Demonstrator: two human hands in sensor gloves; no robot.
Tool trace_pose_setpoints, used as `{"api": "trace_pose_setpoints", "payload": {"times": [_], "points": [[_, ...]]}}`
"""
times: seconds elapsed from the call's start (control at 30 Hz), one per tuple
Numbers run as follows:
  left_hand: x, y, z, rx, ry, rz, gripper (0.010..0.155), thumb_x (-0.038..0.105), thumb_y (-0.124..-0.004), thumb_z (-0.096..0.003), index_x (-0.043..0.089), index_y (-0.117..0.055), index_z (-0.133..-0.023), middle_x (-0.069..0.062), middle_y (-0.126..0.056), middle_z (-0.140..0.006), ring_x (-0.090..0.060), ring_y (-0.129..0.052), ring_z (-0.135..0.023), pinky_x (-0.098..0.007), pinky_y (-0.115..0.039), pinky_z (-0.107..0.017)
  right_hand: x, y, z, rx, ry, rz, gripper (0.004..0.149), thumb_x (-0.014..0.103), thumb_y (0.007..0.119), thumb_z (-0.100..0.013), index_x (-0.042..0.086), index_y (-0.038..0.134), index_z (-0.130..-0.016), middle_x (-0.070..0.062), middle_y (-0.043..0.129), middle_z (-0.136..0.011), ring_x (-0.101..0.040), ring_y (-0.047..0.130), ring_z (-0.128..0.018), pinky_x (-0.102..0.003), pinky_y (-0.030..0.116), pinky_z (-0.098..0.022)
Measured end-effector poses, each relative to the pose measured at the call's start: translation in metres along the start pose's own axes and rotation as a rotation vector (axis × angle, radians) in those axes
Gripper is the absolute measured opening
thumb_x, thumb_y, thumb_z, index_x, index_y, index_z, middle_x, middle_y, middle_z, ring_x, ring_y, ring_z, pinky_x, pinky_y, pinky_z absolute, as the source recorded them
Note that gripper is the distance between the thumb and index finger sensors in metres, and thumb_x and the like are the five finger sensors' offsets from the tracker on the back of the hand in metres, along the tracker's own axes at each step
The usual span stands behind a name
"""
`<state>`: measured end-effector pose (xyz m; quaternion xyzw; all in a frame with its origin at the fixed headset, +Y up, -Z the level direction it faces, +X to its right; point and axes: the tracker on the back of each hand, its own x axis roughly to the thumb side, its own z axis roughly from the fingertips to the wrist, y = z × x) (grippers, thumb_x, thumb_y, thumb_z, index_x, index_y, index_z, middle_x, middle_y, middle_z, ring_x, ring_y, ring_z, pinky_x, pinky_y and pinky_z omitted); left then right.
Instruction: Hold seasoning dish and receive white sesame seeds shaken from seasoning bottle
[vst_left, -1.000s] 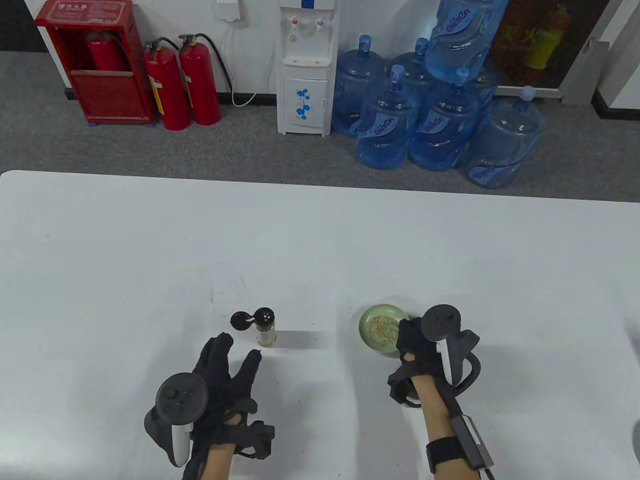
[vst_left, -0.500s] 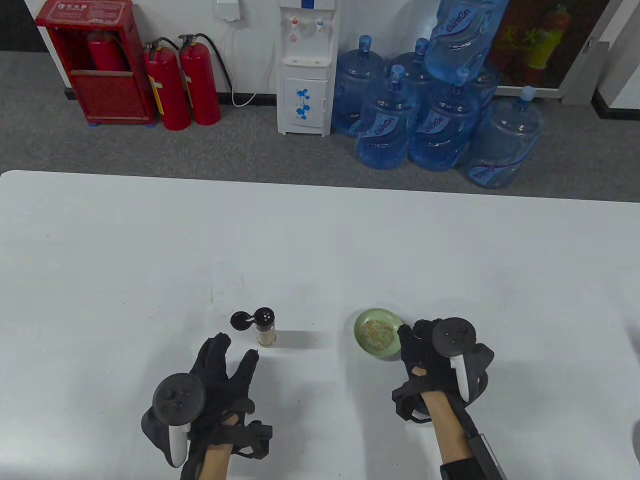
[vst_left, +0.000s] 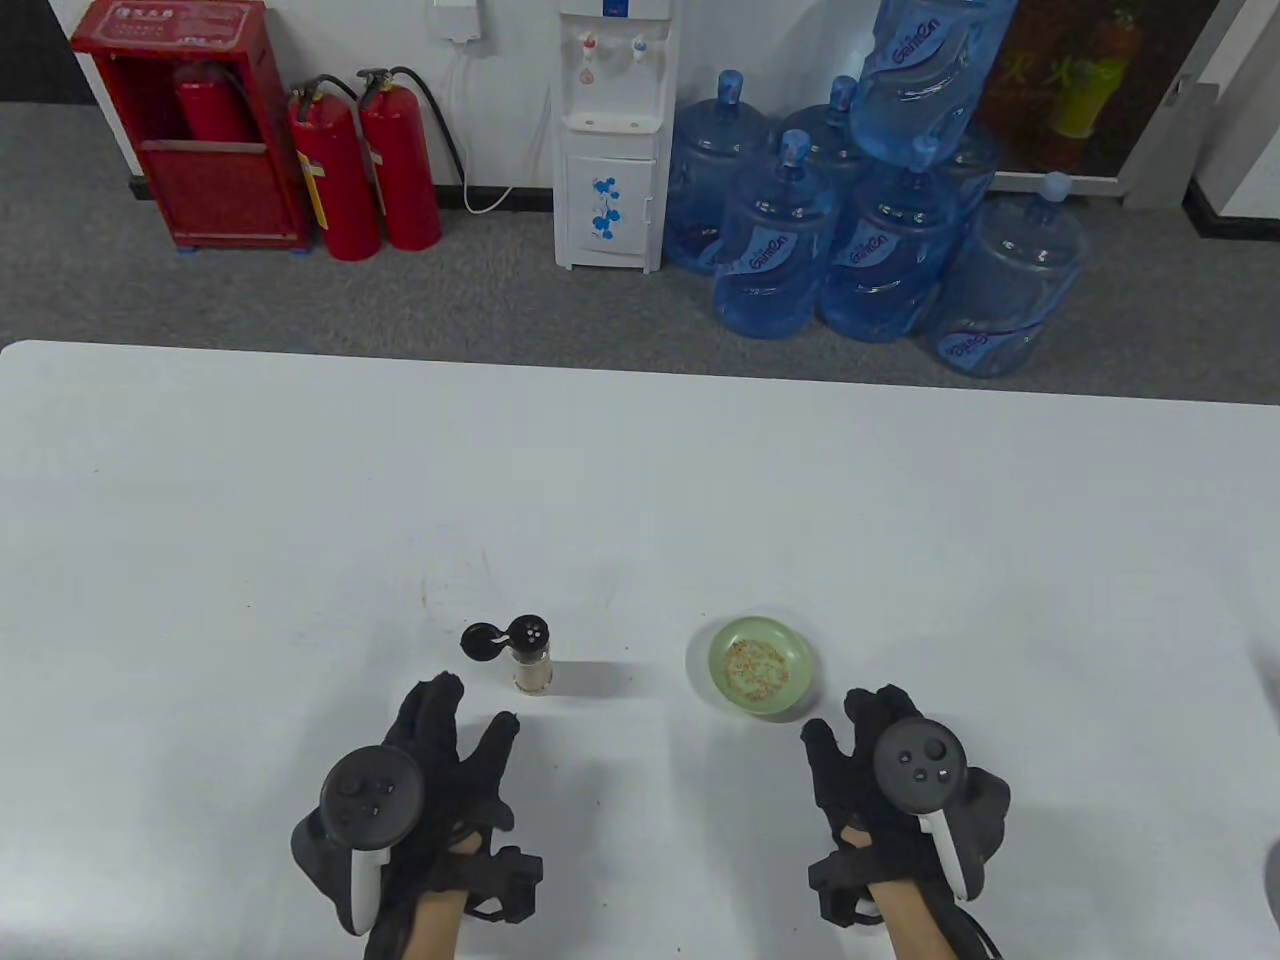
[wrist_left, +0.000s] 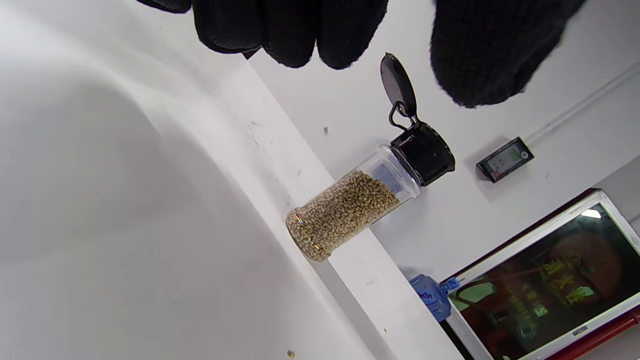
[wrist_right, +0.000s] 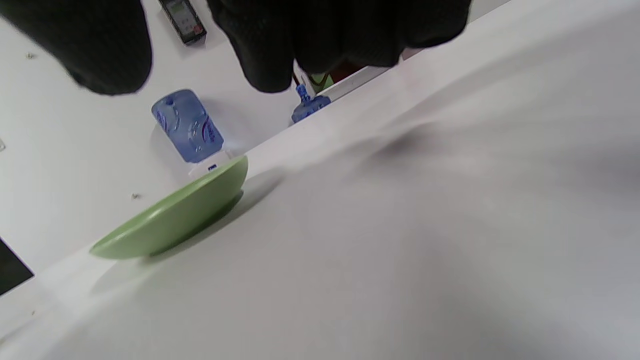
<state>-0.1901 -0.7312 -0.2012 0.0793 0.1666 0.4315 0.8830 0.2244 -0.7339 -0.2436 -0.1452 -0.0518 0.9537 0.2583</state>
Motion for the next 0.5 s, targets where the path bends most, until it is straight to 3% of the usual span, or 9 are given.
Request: {"api": "trace_pose_setpoints", "payload": {"times": [0.5], "points": [[0.0023,-0.0035,0.0023,-0.008,-0.013,-0.029,0.075,0.055,-0.083,-0.0451,0.018,-0.062,-0.107,-0.010,-0.054,-0.114,-0.046,-0.058,-0.108,-0.065,-0.047,-0.077,-0.0038,-0.0012,0.0020,-0.011,-0.013,-0.005,0.068,0.062,0.075,-0.045,0.017,0.071,-0.097,-0.007,0.054,-0.109,-0.038,0.058,-0.099,-0.053,0.054,-0.075]]}}
